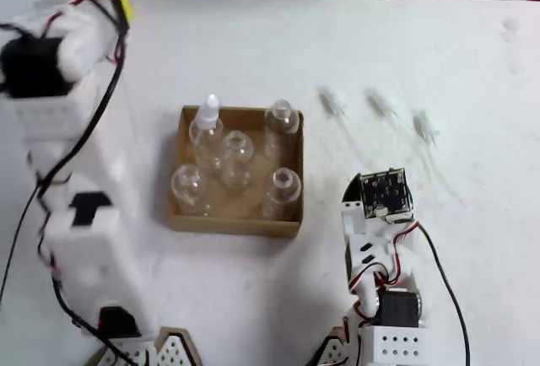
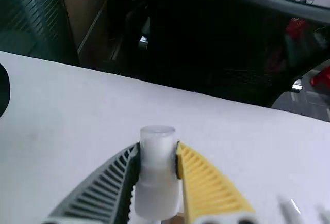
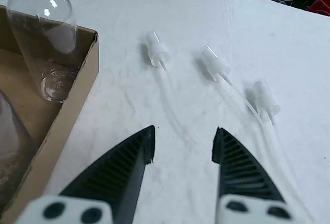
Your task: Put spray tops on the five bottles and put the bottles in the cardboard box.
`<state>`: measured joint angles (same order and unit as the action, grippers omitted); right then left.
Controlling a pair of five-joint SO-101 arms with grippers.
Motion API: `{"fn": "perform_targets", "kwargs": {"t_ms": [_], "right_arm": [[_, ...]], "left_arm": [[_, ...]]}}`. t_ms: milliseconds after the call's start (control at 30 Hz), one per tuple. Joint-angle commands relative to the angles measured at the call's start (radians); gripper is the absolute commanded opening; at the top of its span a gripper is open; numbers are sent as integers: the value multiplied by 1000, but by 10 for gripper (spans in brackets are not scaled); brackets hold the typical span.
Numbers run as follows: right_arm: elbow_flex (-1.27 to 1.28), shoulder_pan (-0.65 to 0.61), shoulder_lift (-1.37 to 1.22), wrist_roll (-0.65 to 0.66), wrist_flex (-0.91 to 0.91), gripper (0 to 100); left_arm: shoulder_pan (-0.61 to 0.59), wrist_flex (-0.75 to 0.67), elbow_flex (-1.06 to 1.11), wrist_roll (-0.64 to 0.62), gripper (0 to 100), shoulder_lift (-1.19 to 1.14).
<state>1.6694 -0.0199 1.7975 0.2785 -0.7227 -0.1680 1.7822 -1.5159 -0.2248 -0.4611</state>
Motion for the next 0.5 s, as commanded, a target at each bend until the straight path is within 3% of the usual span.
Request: {"fn": "perform_targets", "kwargs": {"t_ms": [0,200,467], "right_arm": [[6,1,7,11,22,163],[6,1,7,11,21,163],[6,1,7,11,21,163]], "left_arm": [[61,9,288,-20,21,352],[182,-63,721,98,21,750],[188,-422,1283,107,20,1176]]}}
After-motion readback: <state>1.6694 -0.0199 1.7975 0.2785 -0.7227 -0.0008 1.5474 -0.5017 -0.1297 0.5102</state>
